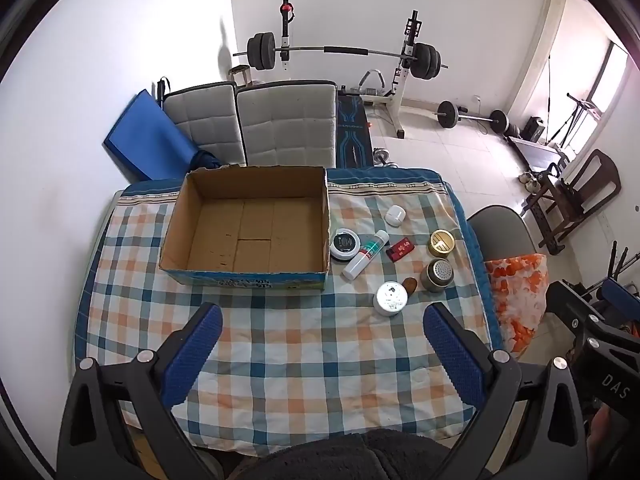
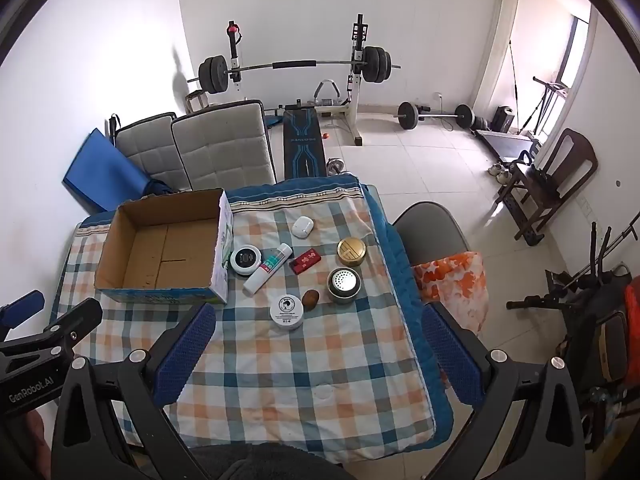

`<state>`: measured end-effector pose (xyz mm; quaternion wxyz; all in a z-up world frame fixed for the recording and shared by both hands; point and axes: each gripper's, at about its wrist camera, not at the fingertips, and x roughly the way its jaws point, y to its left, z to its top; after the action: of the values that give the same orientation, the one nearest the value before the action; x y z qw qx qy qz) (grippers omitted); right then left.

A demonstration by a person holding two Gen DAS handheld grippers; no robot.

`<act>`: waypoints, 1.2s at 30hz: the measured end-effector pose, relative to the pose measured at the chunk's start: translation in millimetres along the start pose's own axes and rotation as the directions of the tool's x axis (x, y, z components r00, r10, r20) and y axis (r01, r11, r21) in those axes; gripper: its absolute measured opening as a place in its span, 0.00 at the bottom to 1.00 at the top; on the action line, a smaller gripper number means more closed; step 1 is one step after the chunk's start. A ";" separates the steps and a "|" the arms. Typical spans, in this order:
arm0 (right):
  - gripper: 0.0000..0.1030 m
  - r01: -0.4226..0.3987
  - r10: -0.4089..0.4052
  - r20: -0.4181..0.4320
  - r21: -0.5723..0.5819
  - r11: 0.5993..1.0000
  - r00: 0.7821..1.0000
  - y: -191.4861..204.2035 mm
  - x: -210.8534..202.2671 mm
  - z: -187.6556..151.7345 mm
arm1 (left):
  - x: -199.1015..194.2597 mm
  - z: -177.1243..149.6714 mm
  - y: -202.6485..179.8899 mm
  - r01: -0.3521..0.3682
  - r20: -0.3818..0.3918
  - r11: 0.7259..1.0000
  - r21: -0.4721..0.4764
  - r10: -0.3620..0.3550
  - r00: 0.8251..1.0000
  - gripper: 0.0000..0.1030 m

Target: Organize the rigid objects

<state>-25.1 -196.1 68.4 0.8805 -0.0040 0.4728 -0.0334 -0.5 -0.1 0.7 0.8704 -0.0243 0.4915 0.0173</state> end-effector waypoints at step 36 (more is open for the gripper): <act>1.00 0.011 -0.011 0.024 -0.004 1.000 1.000 -0.8 -1.1 10.1 | -1.3 11.5 5.4 -0.006 0.017 1.000 -0.017 0.007 1.000 1.00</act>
<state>-17.3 -197.0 75.0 0.8858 -0.0089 0.4624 -0.0371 8.4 6.0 7.7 0.8743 -0.0299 0.4838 0.0245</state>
